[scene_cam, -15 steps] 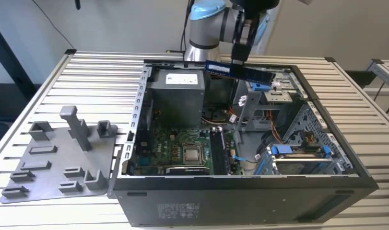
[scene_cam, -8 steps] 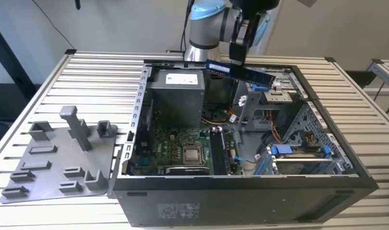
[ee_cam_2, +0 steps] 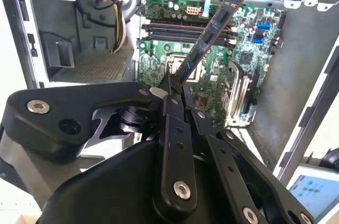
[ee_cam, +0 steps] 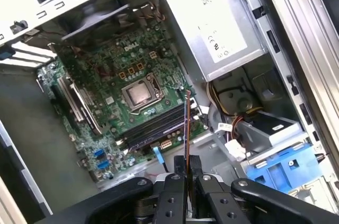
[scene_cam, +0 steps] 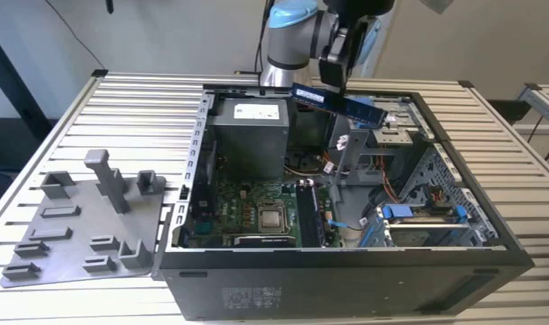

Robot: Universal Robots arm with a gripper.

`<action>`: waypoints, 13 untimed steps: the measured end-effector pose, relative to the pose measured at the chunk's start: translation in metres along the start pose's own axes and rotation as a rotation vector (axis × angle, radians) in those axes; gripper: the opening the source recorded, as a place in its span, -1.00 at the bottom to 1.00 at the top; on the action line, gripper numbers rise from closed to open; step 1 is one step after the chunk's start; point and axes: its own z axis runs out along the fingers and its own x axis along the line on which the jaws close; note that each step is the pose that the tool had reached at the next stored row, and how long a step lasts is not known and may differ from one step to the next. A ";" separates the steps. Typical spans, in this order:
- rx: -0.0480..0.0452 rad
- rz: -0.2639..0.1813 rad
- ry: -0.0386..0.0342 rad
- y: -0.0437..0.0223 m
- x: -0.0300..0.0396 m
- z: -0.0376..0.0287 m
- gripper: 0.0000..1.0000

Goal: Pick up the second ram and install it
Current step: 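Insert the second ram into the second slot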

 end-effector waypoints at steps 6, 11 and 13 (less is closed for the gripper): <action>0.0012 0.076 0.0003 0.0000 0.0000 0.0008 -0.72; 0.0023 0.151 0.0004 0.0000 0.0000 0.0016 -0.72; 0.0027 0.182 0.0005 0.0000 0.0000 0.0019 -0.72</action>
